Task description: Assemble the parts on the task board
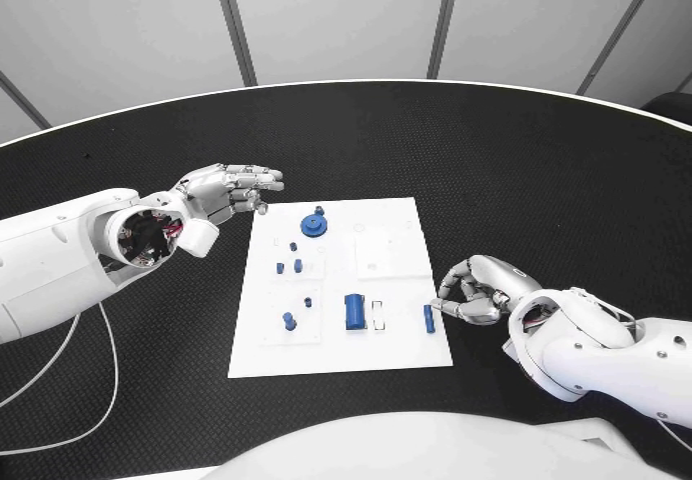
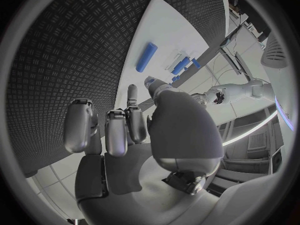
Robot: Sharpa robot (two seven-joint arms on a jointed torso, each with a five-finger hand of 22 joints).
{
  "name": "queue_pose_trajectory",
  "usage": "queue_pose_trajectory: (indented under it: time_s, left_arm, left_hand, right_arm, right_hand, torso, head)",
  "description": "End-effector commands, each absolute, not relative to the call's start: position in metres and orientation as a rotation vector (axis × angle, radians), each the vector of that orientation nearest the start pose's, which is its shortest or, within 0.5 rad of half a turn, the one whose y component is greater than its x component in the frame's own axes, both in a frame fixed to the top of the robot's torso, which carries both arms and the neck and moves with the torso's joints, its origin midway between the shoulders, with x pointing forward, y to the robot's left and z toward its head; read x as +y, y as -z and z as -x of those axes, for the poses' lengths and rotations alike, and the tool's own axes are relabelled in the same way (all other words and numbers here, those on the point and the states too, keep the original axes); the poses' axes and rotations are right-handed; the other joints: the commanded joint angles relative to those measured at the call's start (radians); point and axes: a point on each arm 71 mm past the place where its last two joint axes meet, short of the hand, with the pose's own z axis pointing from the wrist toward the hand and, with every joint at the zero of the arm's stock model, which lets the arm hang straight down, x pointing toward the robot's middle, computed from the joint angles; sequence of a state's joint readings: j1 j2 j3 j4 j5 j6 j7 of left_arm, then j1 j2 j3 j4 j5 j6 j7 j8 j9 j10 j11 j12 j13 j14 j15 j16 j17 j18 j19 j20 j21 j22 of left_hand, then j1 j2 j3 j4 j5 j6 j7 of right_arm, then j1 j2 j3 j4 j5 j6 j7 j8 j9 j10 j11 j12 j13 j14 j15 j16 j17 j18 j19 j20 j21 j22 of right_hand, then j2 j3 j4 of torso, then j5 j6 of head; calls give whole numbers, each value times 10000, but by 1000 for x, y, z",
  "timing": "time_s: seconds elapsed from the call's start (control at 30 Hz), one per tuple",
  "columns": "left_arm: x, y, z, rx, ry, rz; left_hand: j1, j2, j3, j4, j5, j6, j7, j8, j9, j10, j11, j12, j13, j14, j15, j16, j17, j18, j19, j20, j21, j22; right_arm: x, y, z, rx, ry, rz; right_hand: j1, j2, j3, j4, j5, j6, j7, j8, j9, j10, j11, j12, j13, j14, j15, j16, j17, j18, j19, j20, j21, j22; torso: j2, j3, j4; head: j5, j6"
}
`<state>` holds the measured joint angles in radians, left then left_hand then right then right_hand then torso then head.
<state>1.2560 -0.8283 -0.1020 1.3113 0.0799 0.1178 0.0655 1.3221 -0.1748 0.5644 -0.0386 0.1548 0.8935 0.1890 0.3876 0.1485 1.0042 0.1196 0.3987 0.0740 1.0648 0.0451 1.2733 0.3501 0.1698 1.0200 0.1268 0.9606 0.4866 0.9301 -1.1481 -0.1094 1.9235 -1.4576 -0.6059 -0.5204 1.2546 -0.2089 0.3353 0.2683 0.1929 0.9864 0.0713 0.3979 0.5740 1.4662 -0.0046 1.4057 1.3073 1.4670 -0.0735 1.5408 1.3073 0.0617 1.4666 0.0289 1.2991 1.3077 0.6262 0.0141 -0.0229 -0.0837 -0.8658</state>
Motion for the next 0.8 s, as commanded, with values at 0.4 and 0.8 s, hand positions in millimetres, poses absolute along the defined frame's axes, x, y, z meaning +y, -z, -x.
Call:
queue_pose_trajectory:
  time_s: [0.4,0.8]
  left_arm:
    - [246,204,-514,18514,15688,12538]
    - [247,204,-514,18533,15652,12561]
  left_hand:
    - [14,75,-25,5,31,-19,6,-63,-10,-55,26,-57,1,-97,-3,31,-11,156,47,54,-67,-10]
    - [19,67,-39,16,30,-19,5,-64,-14,-57,25,-57,2,-101,-4,37,-17,156,51,54,-77,-18]
  right_arm:
    - [-242,276,-344,18989,-4297,-3039]
    - [-242,279,-343,19203,-4144,-3030]
  right_hand:
    - [-818,-71,-792,212,801,284,-40,-127,131,309,-45,-58,1459,862,-11,-47,1742,-87,424,22,-76,1781]
    - [-909,-48,-970,211,932,393,-82,-75,200,323,-75,-37,1479,872,-29,-29,1791,-95,440,7,-32,1799]
  torso:
    - [-6,-42,15]
    - [-16,-37,12]
  head:
    - [11,-40]
    - [56,-45]
